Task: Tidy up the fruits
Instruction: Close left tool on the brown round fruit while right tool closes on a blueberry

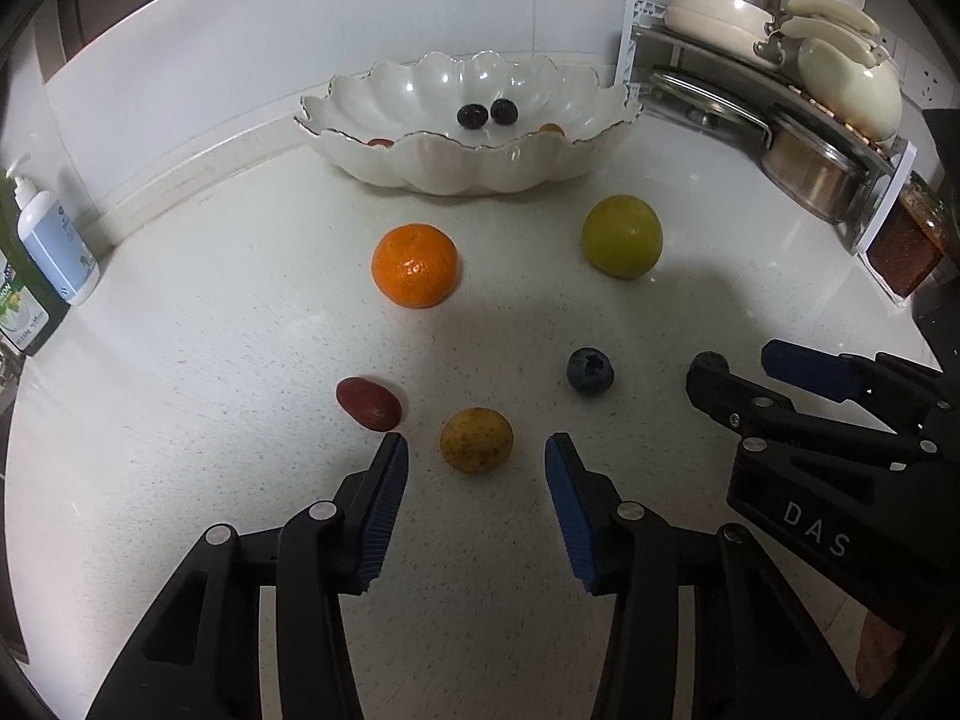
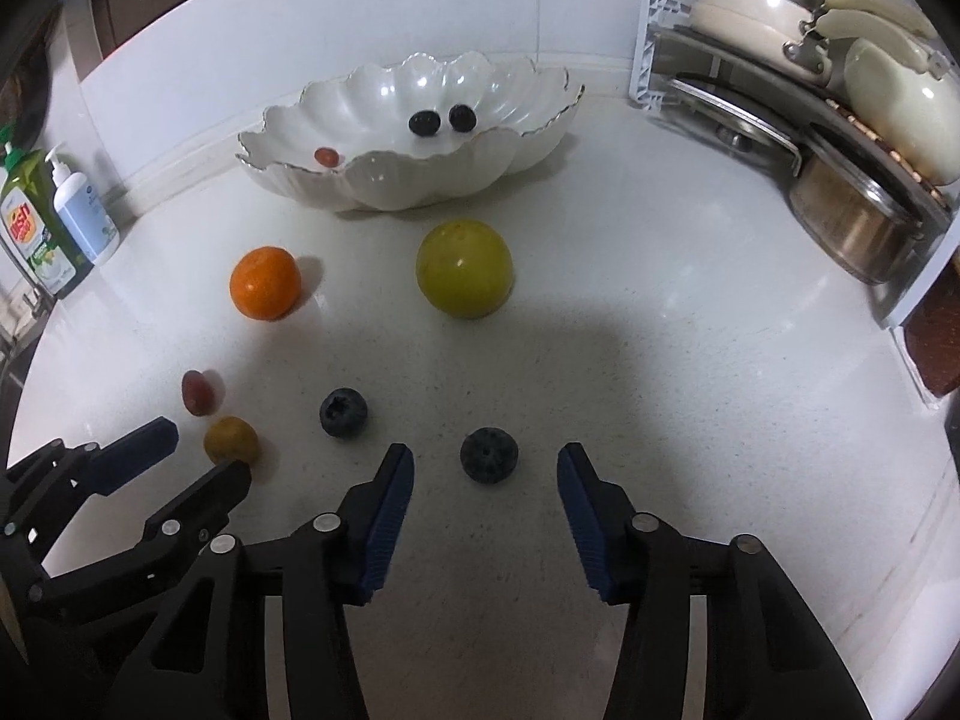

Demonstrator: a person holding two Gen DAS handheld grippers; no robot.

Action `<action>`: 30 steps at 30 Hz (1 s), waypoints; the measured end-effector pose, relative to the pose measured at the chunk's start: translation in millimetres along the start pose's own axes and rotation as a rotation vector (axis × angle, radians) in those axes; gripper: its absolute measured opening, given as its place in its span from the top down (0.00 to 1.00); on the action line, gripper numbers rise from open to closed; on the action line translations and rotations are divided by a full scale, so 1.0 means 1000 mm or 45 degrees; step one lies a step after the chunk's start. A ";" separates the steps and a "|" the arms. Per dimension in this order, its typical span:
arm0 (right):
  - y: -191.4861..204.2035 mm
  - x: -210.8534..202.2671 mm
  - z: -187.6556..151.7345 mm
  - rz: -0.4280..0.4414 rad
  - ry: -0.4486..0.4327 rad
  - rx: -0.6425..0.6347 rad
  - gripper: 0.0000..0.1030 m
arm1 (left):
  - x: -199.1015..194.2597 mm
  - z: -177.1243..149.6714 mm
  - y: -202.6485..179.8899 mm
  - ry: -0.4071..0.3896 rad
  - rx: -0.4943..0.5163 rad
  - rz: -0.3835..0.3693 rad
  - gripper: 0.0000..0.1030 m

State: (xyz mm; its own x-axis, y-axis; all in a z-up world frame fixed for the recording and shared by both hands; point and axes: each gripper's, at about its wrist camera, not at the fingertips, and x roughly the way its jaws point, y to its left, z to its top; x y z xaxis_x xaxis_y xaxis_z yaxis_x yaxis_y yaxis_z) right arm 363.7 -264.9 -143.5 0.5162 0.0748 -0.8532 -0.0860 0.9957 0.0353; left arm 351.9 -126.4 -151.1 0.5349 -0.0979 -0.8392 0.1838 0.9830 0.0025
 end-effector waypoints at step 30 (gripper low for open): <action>0.000 0.020 0.001 0.028 0.046 -0.027 0.76 | 0.021 0.001 0.002 0.062 -0.014 0.002 0.72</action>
State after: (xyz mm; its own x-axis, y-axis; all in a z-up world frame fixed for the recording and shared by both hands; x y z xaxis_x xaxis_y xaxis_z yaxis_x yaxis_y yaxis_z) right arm 375.1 -263.8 -159.8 0.4826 0.0946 -0.8707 -0.1150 0.9924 0.0440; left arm 364.3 -126.9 -168.2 0.4941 -0.0886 -0.8649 0.1740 0.9847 -0.0014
